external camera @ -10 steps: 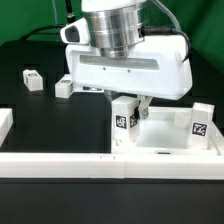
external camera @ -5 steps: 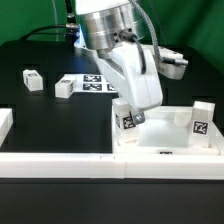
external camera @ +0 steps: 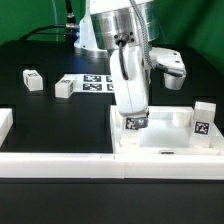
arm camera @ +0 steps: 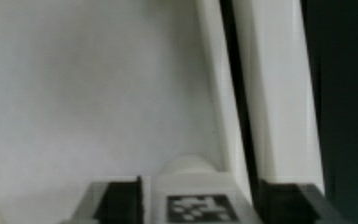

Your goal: Assemble square table

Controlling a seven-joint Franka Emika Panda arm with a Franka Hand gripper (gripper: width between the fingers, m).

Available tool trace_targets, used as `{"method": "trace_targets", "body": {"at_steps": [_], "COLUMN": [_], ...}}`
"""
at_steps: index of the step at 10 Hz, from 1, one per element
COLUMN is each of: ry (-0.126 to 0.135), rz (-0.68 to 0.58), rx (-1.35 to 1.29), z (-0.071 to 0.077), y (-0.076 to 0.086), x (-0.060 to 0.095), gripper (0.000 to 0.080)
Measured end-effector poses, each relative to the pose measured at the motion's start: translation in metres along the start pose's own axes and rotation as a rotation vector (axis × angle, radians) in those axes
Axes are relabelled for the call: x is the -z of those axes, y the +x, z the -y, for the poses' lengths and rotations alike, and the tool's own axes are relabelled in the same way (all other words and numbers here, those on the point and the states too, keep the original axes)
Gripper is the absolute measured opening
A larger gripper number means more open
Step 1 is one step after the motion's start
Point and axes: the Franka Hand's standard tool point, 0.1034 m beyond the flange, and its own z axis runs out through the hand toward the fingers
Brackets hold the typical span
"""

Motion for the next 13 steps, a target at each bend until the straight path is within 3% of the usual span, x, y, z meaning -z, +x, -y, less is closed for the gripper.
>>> {"method": "trace_targets", "body": {"at_steps": [1,2,3,6,7,8,9,11,13], "ry": [-0.031,-0.047,-0.030,-0.048,-0.080,-0.093,-0.084,-0.078,-0.073], "rz": [-0.016,-0.032,-0.039,-0.048,-0.087,-0.112,-0.121,-0.118,-0.119], "rx": [0.182,0.372,0.441,0.749,0.947,1.116,1.238,1.166,1.089], "z": [-0.004,-0.005,-0.004,-0.005,-0.002,0.002,0.004,0.003,0.003], "y": [-0.005,-0.008,-0.005,0.000,0.011,0.014,0.016,0.014,0.013], "x": [0.000,0.002,0.002,0.003,0.006,0.008,0.008,0.007,0.007], "gripper": [0.0472,0.0609,0.0637,0.0647,0.0649,0.0649,0.0649,0.0649,0.0406]}}
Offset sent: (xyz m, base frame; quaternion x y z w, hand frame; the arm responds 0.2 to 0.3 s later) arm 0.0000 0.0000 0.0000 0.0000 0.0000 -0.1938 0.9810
